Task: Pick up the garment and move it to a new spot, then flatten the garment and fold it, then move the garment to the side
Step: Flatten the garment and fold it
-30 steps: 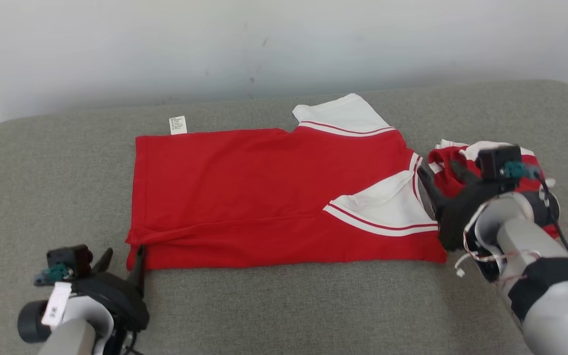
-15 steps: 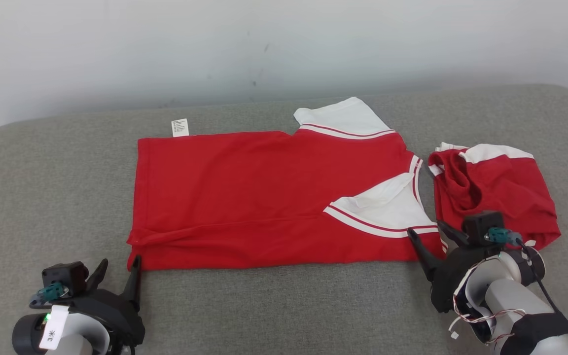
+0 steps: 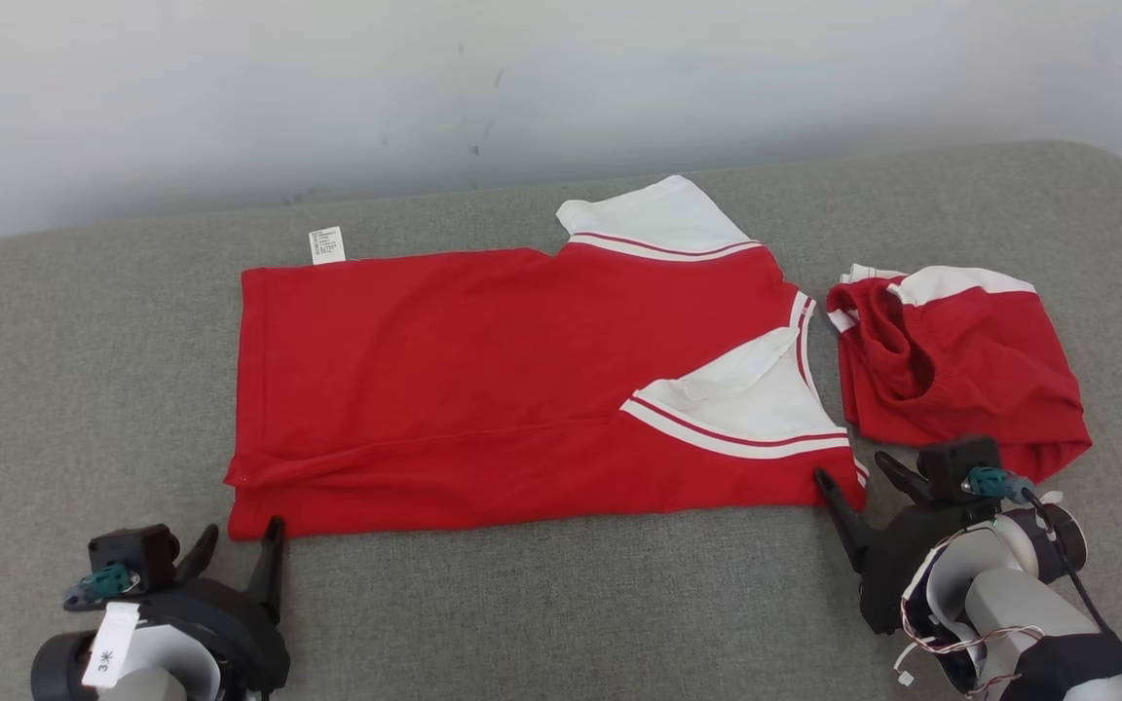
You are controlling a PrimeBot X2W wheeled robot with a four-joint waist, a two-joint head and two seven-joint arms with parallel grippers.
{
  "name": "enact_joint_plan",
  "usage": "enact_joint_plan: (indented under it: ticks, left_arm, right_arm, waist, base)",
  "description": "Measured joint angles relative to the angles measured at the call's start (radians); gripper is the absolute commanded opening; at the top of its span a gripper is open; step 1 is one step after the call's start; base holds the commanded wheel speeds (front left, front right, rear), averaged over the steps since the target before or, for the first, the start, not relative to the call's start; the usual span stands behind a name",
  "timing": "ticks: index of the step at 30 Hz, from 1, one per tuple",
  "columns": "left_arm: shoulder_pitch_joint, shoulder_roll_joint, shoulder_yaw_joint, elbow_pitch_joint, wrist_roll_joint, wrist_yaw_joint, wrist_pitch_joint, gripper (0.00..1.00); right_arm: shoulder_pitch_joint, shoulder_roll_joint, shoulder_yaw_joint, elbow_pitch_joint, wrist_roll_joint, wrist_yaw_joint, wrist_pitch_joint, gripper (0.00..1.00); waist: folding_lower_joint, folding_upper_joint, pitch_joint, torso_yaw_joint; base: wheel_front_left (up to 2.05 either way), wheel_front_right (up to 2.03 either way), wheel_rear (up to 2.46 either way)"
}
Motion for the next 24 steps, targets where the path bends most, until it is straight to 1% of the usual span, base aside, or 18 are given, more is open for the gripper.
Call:
enact_joint_plan:
  ticks: [2, 7, 8, 9, 10, 11, 12, 13, 14, 24]
  left_arm:
    - [-0.002, -0.001, -0.001, 0.014, -0.002, -0.007, 0.01, 1.0]
    - [-0.007, -0.001, -0.001, 0.036, -0.003, -0.007, 0.023, 1.0]
    - [-0.009, -0.002, -0.001, 0.041, -0.004, -0.007, 0.025, 1.0]
    - [-0.013, -0.002, -0.001, 0.047, -0.005, -0.008, 0.028, 1.0]
    - [-0.018, -0.002, -0.001, 0.051, -0.007, -0.008, 0.03, 1.0]
    - [-0.021, -0.002, -0.001, 0.052, -0.012, -0.009, 0.03, 1.0]
    - [-0.022, -0.003, 0.001, 0.055, -0.013, -0.015, 0.03, 1.0]
    - [-0.022, -0.004, 0.002, 0.057, -0.024, -0.016, 0.03, 0.73]
    - [-0.023, -0.009, 0.001, 0.062, -0.044, -0.016, 0.034, 0.0]
    - [-0.025, -0.022, -0.012, 0.072, -0.05, -0.025, 0.032, 0.0]
  right_arm:
    - [0.0, 0.003, 0.0, 0.004, 0.0, 0.0, 0.005, 1.0]
    - [0.002, 0.016, 0.005, 0.012, 0.001, 0.0, 0.021, 1.0]
    - [0.003, 0.02, 0.006, 0.014, 0.002, 0.0, 0.021, 0.83]
    - [0.003, 0.021, 0.006, 0.016, 0.006, 0.0, 0.023, 0.6]
    - [0.003, 0.021, 0.006, 0.017, 0.009, 0.0, 0.03, 0.43]
    - [0.003, 0.021, 0.006, 0.018, 0.009, 0.0, 0.031, 0.12]
    - [0.003, 0.022, 0.006, 0.018, 0.009, 0.0, 0.031, 0.0]
    - [0.003, 0.022, 0.006, 0.018, 0.009, 0.0, 0.035, 0.0]
    - [0.003, 0.022, 0.006, 0.018, 0.012, 0.0, 0.04, 0.0]
    - [0.003, 0.019, 0.004, 0.025, 0.021, 0.002, 0.048, 0.0]
  waist:
    - [0.0, 0.0, 0.001, 0.0]
    - [0.0, 0.0, 0.003, 0.002]
    - [0.0, 0.0, 0.004, 0.002]
    - [0.0, 0.0, 0.004, 0.003]
    - [0.0, 0.0, 0.005, 0.004]
    - [0.0, 0.0, 0.005, 0.004]
    - [0.0, 0.0, 0.005, 0.005]
    - [0.0, 0.0, 0.006, 0.005]
    - [0.0, 0.0, 0.006, 0.005]
    - [0.0001, 0.0, -0.002, 0.012]
  base:
    - [0.0, 0.0, 0.0]
    - [0.0, 0.0, 0.0]
    - [0.0, 0.0, 0.0]
    - [0.0, 0.0, 0.0]
    - [0.0, 0.0, 0.0]
    - [0.0, 0.0, 0.0]
    - [0.0, 0.0, 0.0]
    - [0.0, 0.0, 0.0]
    - [0.0, 0.0, 0.0]
    - [0.0, 0.0, 0.0]
